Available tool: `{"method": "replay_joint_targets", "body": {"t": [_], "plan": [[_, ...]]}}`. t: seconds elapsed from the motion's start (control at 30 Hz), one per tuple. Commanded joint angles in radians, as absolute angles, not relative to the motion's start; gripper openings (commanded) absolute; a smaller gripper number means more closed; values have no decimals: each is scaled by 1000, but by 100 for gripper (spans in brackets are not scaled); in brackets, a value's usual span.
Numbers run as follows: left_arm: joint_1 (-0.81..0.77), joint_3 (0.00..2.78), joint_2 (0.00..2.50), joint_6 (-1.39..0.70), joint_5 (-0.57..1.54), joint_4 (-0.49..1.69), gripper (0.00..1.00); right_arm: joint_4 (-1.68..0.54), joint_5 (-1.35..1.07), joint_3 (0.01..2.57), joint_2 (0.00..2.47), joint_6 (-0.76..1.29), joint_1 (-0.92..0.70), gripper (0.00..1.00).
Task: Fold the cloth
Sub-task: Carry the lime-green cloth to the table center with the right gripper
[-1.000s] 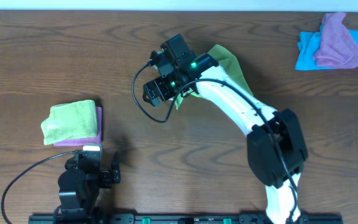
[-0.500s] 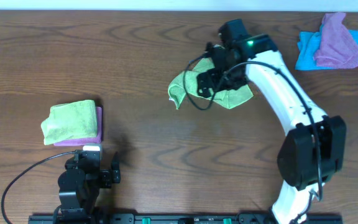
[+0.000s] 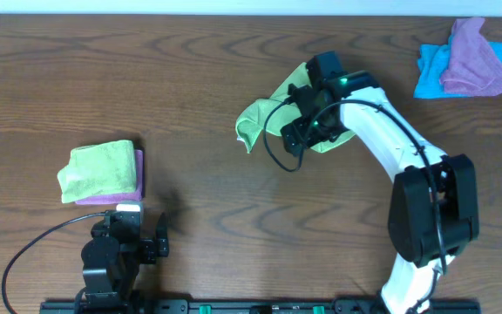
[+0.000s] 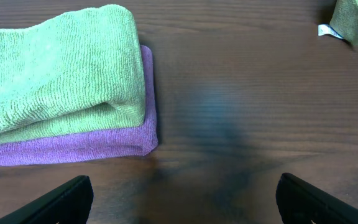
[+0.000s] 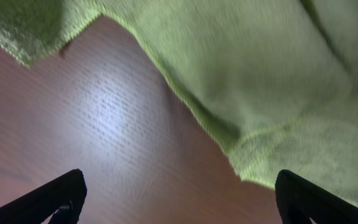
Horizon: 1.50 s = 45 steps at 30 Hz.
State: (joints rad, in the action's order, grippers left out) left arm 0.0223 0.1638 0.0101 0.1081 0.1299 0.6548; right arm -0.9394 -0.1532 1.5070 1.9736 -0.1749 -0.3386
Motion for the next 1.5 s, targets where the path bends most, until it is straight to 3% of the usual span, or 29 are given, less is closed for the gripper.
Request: {"method": "replay_joint_targets", "body": {"t": [0.0, 0.77, 1.03, 1.1, 1.13, 1.17, 1.33, 1.47], "plan": [[17, 160, 4, 104, 126, 665, 95, -920, -82, 1503, 1969, -197, -368, 96], [17, 160, 4, 104, 126, 665, 95, -843, 30, 1490, 2111, -234, -388, 79], [17, 160, 4, 104, 126, 665, 95, -818, 30, 1490, 2128, -234, -388, 67], [17, 160, 4, 104, 126, 665, 95, -815, 30, 1490, 2129, -234, -388, 61], [17, 160, 4, 104, 126, 665, 95, -812, 30, 1490, 2129, -234, -388, 51], [17, 160, 4, 104, 126, 665, 95, -809, 30, 1490, 2129, -234, -388, 31], [17, 160, 4, 104, 126, 665, 95, -805, 30, 1490, 2129, -234, -387, 1], [17, 160, 4, 104, 126, 665, 95, -819, 31, 1490, 2126, -233, -388, 1]]}}
